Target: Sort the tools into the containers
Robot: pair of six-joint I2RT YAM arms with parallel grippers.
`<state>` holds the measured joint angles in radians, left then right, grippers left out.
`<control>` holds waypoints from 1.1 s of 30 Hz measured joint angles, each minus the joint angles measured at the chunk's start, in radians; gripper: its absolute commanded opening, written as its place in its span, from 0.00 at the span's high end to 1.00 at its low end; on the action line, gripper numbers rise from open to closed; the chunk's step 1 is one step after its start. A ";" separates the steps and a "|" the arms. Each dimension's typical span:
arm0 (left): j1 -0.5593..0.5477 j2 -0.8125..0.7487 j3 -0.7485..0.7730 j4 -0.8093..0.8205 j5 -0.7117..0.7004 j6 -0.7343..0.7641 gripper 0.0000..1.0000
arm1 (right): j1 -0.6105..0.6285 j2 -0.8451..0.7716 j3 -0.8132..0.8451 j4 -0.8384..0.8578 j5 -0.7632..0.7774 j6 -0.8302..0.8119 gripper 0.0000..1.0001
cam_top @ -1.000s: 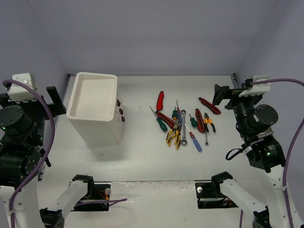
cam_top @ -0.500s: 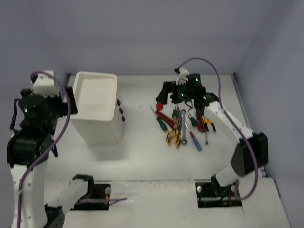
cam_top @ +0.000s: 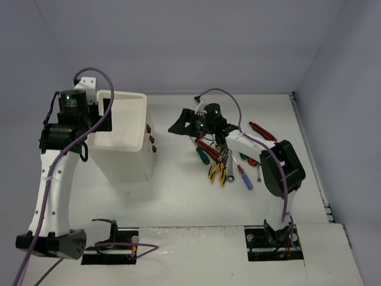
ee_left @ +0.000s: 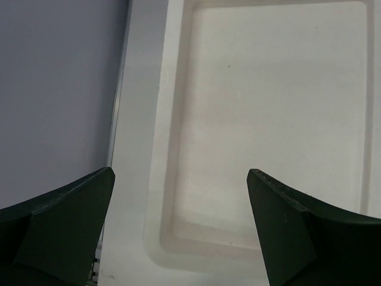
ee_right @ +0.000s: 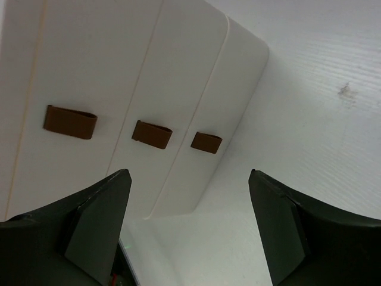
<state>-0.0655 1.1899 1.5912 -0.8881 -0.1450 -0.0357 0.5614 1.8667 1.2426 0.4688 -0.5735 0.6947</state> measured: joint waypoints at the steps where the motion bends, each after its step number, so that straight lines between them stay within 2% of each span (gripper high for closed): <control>1: 0.014 0.023 0.008 -0.003 0.011 -0.001 0.10 | 0.008 0.026 0.004 0.017 0.000 0.014 0.26; 5: 0.083 0.087 0.039 -0.019 0.063 -0.014 0.11 | 0.037 0.118 0.006 0.072 -0.003 0.065 0.30; 10: 0.145 0.139 0.065 -0.023 0.108 -0.030 0.22 | 0.056 0.199 0.007 0.151 -0.010 0.125 0.35; 19: 0.149 0.211 0.066 -0.025 0.170 -0.032 0.26 | 0.069 0.328 0.028 0.274 -0.036 0.219 0.37; 33: 0.149 0.223 0.066 -0.026 0.172 -0.028 0.33 | 0.087 0.458 0.035 0.572 -0.112 0.463 0.37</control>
<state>0.0834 1.4128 1.6569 -0.9138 0.0273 -0.0635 0.6485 2.3249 1.2774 1.0412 -0.6854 1.1580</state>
